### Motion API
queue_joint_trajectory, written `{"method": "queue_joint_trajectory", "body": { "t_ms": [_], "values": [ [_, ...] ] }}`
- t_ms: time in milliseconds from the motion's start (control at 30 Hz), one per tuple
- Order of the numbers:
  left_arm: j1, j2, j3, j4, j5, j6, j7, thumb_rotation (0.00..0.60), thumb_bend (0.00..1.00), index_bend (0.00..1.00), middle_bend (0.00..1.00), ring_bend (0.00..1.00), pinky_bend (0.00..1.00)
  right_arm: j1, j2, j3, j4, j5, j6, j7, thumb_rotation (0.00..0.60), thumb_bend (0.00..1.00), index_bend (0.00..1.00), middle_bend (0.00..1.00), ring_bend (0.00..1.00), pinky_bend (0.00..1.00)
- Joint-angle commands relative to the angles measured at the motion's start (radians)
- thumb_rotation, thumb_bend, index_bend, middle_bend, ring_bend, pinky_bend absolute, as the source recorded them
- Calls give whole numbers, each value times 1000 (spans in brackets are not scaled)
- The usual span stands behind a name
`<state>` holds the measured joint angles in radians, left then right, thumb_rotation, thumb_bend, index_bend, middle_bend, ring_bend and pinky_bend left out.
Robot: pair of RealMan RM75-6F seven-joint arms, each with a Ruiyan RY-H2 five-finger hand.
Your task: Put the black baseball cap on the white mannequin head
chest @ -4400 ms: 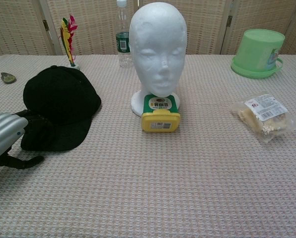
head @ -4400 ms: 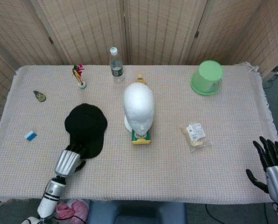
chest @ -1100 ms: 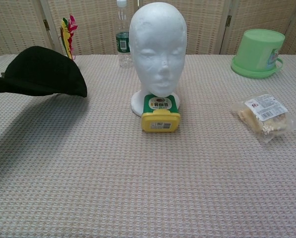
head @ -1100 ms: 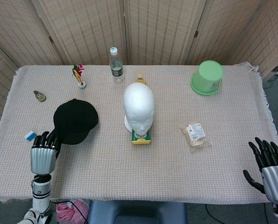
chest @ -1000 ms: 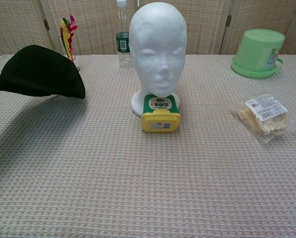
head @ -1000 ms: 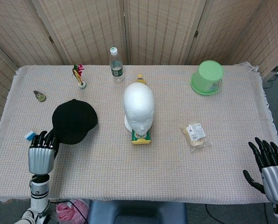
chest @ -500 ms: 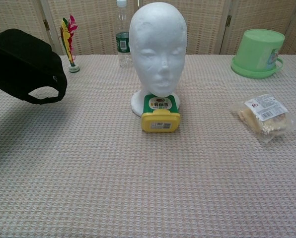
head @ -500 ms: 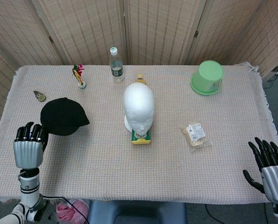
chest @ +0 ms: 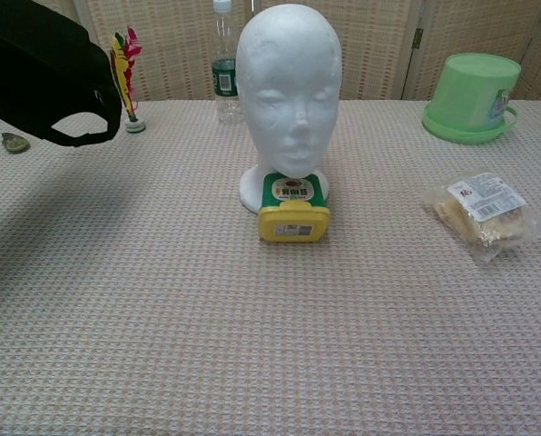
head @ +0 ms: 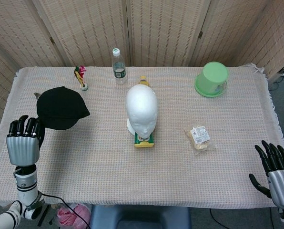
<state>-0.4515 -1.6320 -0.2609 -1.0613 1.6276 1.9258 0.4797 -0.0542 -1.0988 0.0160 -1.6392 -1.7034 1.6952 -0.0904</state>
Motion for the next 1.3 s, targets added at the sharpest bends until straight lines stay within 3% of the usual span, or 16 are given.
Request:
{"method": "queue_joint_trajectory", "body": {
  "t_ms": [33,833,1300],
  "values": [
    [-5,38,-4,-52,16,-10,37,600,468,583,603,420,540,-1,0,0,1,0,1,1,600,218,0,0,0,0],
    [-128,176,-127,-244,7,-147,122,600,468,584,603,420,540,-2,-1,24,3,30,13,21,600,217,0,0,0,0],
    [-260,193,-191,-244,-40,-292,158,600,468,584,603,420,540,17,15,51,-2,106,-37,54,600,217,0,0,0,0]
  ]
}}
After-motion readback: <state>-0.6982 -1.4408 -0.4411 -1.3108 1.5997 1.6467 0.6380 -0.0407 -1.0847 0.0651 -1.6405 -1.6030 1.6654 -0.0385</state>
